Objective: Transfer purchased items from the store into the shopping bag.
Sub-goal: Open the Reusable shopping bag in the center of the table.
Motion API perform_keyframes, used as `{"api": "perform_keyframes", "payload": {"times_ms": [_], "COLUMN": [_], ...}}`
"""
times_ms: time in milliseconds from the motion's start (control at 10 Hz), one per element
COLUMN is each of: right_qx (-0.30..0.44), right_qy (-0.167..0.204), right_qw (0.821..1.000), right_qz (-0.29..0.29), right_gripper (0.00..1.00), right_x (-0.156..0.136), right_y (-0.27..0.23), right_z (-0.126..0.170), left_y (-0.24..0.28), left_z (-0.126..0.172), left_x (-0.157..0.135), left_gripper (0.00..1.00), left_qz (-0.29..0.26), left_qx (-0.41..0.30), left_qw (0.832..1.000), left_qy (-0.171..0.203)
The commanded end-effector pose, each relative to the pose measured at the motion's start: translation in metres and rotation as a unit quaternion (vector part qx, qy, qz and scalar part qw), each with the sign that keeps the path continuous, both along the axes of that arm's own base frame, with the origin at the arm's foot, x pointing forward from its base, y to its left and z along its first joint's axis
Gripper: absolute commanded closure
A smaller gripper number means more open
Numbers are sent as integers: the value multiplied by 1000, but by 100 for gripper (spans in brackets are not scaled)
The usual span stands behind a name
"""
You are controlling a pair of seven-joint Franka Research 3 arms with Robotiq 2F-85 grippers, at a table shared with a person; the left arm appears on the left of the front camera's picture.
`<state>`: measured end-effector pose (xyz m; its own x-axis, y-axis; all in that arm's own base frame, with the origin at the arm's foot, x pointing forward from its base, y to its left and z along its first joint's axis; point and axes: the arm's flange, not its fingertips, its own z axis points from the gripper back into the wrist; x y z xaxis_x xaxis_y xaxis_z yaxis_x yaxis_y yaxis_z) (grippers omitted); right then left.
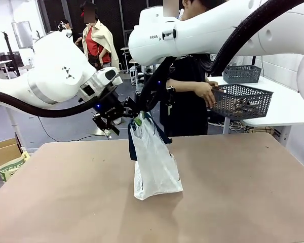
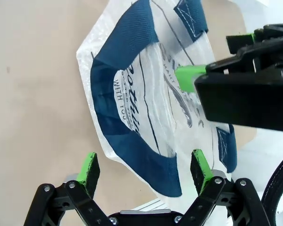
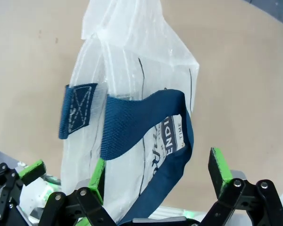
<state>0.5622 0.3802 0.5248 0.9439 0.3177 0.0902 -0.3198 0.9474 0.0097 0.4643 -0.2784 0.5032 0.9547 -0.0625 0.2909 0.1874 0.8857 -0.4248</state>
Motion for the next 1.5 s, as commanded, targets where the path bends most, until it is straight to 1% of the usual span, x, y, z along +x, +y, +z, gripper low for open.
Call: {"api": "perform_keyframes", "payload": {"times_ms": [0, 100, 200, 500, 600, 1400], "right_qx": [0, 2, 2, 10, 11, 19], "right_qy": [27, 16, 18, 26, 28, 27], "right_qw": [1000, 1000, 999, 999, 999, 999], "right_qz": [-8, 23, 33, 35, 36, 38], "right_gripper": [0, 0, 20, 80, 100, 100], "right_x": [4, 3, 3, 4, 5, 0], "right_y": [-1, -3, -4, -3, -2, -9], "right_z": [-10, -14, -16, -15, -15, -8], "left_y": [0, 2, 1, 2, 2, 4], "left_z": [-2, -7, -6, -4, -3, 0], "left_x": [7, 3, 3, 5, 5, 6], "left_gripper": [0, 4, 23, 83, 100, 100], "left_qz": [-1, -44, -41, -35, -34, -38], "left_qx": [-8, 11, 16, 13, 15, 21], "left_qw": [1000, 998, 998, 999, 999, 998], "left_qy": [-2, -46, -40, -39, -39, -39]}}
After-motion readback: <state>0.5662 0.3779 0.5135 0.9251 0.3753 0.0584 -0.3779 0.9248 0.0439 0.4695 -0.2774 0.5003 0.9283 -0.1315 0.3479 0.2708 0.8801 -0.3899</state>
